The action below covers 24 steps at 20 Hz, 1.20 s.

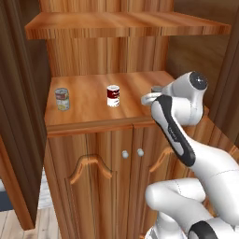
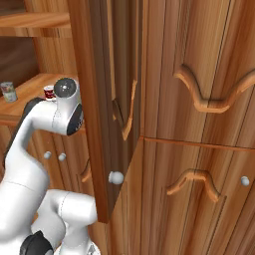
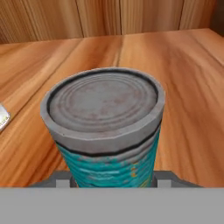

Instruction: Stack two cans on top of the other two cans in the cabinet.

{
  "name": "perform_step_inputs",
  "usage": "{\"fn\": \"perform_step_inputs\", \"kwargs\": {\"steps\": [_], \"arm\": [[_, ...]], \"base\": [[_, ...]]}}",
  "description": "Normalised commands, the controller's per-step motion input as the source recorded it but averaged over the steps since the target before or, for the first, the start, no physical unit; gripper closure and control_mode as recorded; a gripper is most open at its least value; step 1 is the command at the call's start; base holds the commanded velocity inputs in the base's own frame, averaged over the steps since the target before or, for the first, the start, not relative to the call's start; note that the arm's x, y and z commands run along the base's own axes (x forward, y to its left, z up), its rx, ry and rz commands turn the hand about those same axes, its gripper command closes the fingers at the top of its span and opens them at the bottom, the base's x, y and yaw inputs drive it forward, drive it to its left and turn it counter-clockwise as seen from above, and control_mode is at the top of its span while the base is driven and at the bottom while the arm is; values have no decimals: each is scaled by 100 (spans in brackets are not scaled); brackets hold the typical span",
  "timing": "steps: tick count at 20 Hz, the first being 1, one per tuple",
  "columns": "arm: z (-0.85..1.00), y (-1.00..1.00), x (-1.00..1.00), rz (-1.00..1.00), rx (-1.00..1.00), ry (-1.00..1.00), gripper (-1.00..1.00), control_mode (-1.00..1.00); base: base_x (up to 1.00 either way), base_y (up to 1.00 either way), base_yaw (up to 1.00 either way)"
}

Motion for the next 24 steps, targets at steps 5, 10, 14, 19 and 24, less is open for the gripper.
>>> {"fn": "perform_step_inputs", "kwargs": {"steps": [5,10,14,19,24], "arm": [[52,12,-31,-17,-6,-1,100,-100],[42,-9,-21,-28,-7,-2,100,-100],[40,-30,-12,-36,-1,-4,100,-100],[34,-25,-9,-36,0,-8,100,-100],[19,-37,-1,-26,0,-5,100,-100]], "base": [[0,0,0],[0,0,0],[0,0,0],[0,0,0],[0,0,0]]}}
